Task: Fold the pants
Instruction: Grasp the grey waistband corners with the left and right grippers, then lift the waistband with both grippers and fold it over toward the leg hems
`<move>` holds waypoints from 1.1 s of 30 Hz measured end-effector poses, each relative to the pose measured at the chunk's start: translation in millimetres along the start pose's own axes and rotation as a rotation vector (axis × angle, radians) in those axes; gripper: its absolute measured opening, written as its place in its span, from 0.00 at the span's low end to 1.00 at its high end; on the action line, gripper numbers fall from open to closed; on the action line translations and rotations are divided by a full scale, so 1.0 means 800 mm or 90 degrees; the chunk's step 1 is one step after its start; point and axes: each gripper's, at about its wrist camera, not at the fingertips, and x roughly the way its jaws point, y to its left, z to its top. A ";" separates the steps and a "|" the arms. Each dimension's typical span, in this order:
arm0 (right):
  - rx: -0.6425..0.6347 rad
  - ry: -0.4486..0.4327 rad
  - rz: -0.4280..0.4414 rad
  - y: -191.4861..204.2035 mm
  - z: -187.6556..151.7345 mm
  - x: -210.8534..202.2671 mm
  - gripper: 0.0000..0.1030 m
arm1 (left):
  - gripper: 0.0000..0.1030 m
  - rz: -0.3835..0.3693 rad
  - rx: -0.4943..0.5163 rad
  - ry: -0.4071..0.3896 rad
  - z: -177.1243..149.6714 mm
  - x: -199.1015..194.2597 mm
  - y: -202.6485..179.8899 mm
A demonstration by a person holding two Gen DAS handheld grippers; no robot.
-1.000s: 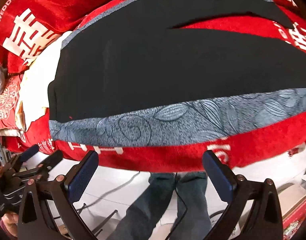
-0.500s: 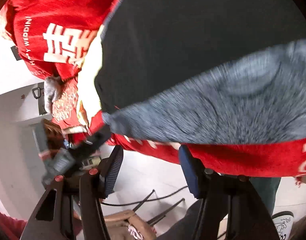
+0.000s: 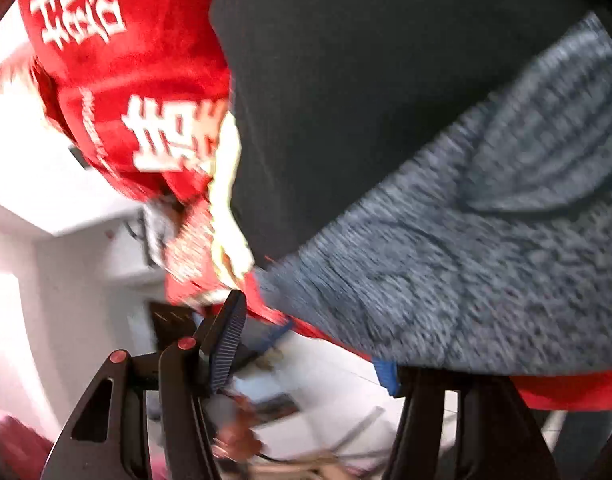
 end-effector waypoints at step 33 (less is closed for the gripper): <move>0.052 -0.092 0.002 0.048 0.082 -0.178 0.06 | 0.37 -0.020 -0.048 -0.078 0.092 -0.064 -0.033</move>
